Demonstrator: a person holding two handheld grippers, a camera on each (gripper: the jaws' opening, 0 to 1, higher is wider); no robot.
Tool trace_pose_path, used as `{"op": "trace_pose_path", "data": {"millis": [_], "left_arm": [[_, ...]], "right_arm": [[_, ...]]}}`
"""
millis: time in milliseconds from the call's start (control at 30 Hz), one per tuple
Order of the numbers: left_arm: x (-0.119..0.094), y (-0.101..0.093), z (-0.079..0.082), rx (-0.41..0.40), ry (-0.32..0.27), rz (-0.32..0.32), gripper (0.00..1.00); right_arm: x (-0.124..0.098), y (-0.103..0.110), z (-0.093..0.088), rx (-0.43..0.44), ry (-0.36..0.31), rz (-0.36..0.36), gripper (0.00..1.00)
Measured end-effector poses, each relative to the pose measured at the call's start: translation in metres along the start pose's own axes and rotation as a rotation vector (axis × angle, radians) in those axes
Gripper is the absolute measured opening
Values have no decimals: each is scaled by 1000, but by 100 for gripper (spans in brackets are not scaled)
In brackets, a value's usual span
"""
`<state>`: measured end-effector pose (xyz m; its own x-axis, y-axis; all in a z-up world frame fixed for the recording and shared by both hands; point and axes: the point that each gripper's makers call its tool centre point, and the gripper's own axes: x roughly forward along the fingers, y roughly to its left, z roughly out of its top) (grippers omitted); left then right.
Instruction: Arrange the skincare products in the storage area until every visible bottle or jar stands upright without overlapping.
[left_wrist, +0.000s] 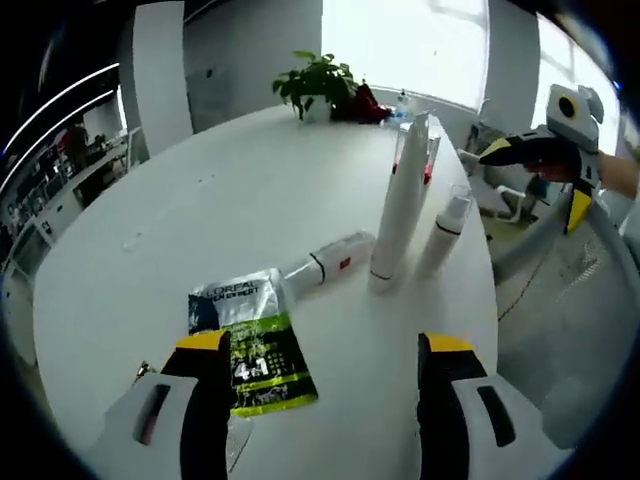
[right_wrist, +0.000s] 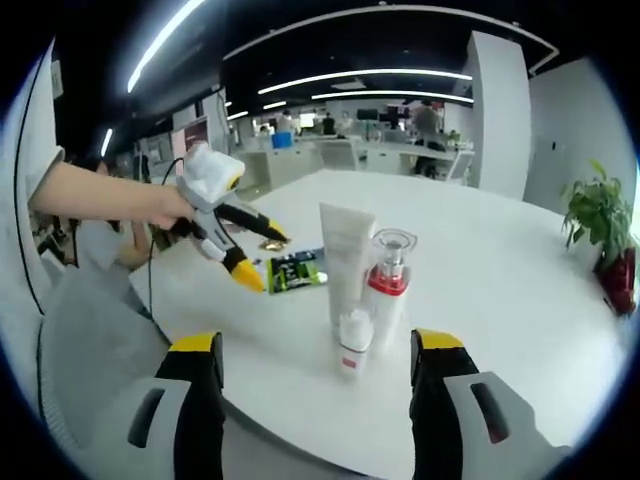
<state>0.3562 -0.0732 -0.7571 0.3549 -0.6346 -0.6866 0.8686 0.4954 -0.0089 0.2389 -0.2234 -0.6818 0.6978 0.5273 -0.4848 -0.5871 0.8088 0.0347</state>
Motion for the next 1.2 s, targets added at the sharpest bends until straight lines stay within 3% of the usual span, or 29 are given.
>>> {"op": "trace_pose_path", "data": {"millis": [700,967,1200], "left_arm": [[56,20,9,171,98,-85,57],[81,16,19,236,136,-113,55],[95,9,17,306,175,-146,50]], "right_arm": [[2,-1,-2,20,12,4,76],[1,-1,-3,24,13,5,76],[1,1,-3,21,17,11,75]]}}
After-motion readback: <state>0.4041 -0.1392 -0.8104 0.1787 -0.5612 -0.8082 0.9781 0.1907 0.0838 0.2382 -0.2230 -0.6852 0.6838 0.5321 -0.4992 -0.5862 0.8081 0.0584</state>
